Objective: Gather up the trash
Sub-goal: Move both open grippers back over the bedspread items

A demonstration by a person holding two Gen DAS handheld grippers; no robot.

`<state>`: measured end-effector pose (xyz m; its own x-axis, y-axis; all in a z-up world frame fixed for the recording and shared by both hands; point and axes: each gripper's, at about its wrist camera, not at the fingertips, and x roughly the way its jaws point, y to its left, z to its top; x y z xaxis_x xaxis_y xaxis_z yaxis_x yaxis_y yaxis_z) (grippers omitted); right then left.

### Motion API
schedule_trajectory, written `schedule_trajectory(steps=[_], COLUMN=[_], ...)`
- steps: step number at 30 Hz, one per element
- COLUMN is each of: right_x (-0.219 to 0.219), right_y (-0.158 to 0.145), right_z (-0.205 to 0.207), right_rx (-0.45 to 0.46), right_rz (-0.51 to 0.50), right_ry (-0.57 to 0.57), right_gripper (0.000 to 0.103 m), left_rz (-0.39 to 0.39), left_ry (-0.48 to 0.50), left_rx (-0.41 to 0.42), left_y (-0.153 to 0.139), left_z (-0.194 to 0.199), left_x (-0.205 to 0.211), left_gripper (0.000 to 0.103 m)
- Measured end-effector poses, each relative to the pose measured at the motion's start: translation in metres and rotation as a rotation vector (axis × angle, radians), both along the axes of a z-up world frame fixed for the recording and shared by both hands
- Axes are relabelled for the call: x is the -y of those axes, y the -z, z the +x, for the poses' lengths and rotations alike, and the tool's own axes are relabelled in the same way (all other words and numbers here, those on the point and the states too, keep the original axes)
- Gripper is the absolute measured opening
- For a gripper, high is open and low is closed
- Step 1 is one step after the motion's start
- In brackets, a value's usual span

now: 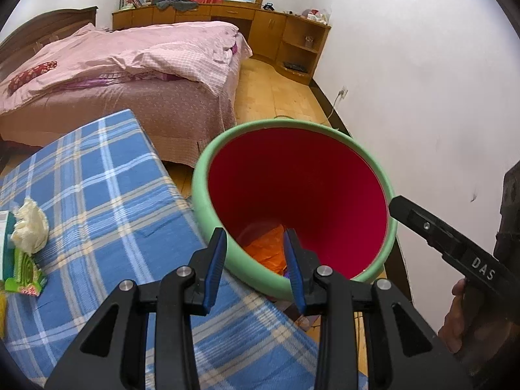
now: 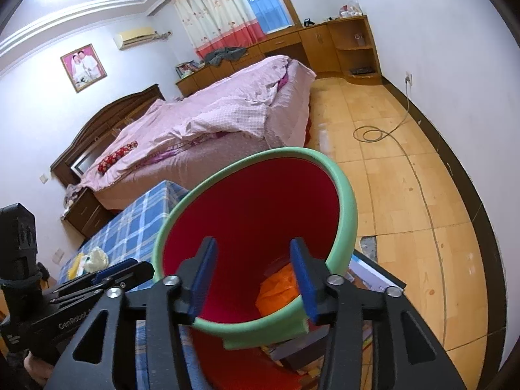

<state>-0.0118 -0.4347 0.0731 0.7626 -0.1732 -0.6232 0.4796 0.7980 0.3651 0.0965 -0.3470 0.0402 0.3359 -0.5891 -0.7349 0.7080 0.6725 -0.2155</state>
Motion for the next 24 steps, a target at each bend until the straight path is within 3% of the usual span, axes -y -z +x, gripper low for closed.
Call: schedule_trajectory(steps=[16,18,21,24], right_x=[-0.059,-0.067,-0.082,-0.097], right_y=[-0.025,-0.027,-0.031,-0.033], right_z=[-0.002,-0.001,0.001,0.005], right_rx=[0.021,0.023,0.048,0.053], right_rz=[-0.024,-0.029,-0.035,-0.043], right_ry=[-0.056,-0.067,-0.091,-0.119], right_gripper=[0.065,0.070,0.076,0.076], left_rz=[-0.062,-0.069,-0.063,-0.066], left_ry=[-0.118,-0.138,-0.184,-0.227], left_rx=[0.037,0.042,0.052,0.063], left_y=[-0.036,-0.039,-0.043,-0.045], left_z=[-0.007,-0.006,-0.006,-0.003], left_x=[-0.084,-0.097,-0.119,-0.141], left_gripper=[0.036,0.036,0.047,0.049])
